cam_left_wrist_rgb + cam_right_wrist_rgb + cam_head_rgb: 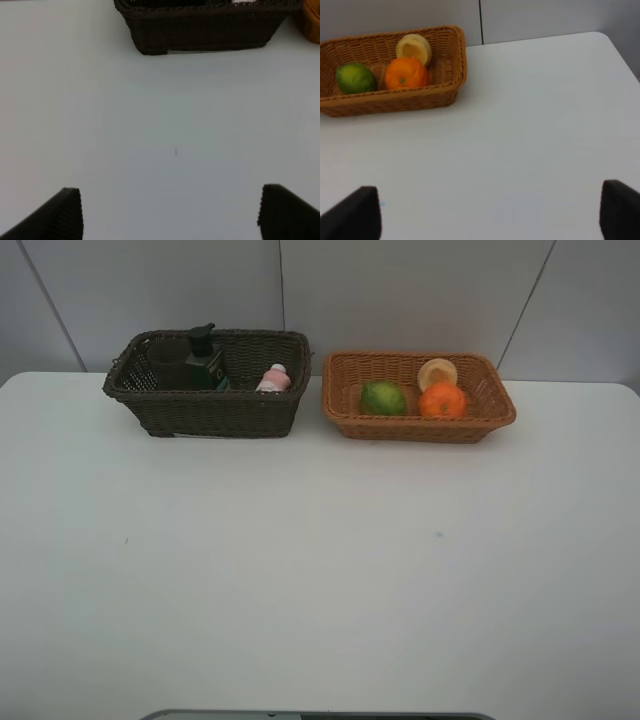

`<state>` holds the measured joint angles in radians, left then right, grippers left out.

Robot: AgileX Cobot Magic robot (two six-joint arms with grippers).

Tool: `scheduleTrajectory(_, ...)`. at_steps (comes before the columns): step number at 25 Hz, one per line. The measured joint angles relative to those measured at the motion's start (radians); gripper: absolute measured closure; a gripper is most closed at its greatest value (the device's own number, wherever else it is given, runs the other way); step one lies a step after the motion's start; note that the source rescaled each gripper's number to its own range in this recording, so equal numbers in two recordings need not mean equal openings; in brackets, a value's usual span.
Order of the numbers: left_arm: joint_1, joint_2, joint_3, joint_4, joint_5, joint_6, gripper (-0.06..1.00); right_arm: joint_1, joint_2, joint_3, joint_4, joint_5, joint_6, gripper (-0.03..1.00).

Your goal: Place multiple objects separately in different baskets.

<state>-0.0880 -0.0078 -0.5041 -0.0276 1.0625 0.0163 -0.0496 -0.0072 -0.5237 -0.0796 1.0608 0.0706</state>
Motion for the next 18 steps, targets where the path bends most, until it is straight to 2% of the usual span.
scheduleTrajectory(18,0.000,0.000,0.000,0.004,-0.001,0.004,0.04,0.000,0.000,0.000,0.000,0.000,0.000,0.07)
